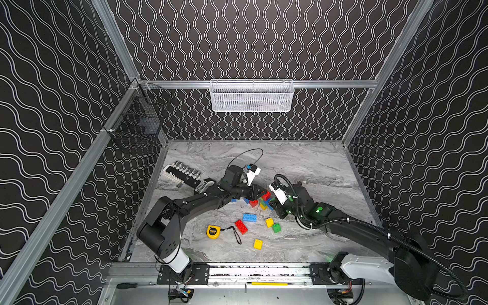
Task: Assemble a fork with lego
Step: Assemble the lego brick with the lego brick.
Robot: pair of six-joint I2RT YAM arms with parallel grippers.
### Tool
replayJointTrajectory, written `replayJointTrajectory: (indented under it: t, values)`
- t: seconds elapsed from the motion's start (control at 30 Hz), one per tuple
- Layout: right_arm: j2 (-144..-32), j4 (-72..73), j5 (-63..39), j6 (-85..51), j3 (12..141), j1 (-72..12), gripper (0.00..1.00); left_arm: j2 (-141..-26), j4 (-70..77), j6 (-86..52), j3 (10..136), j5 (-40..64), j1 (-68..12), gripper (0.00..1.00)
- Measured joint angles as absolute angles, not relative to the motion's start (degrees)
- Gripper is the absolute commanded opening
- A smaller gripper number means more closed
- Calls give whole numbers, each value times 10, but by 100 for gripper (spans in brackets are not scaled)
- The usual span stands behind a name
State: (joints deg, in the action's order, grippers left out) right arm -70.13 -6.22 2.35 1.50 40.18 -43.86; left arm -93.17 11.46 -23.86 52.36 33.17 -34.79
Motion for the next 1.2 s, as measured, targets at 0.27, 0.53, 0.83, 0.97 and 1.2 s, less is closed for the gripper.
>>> replayJointTrajectory:
  t: [0.27, 0.53, 0.83, 0.97, 1.2]
  values:
    - [-707, -65, 23, 15, 405, -439, 0, -932, 114, -238, 524, 332, -347, 26]
    - [-711, -61, 19, 23, 405, -438, 0, -932, 114, -238, 524, 332, -346, 26]
    - [-716, -53, 13, 25, 404, -438, 0, -932, 120, -238, 521, 332, -345, 26]
    - [-720, -53, 11, 26, 405, -437, 0, -932, 121, -238, 521, 333, -344, 26]
    - [-723, -53, 11, 28, 408, -437, 0, -933, 122, -238, 520, 333, -343, 25]
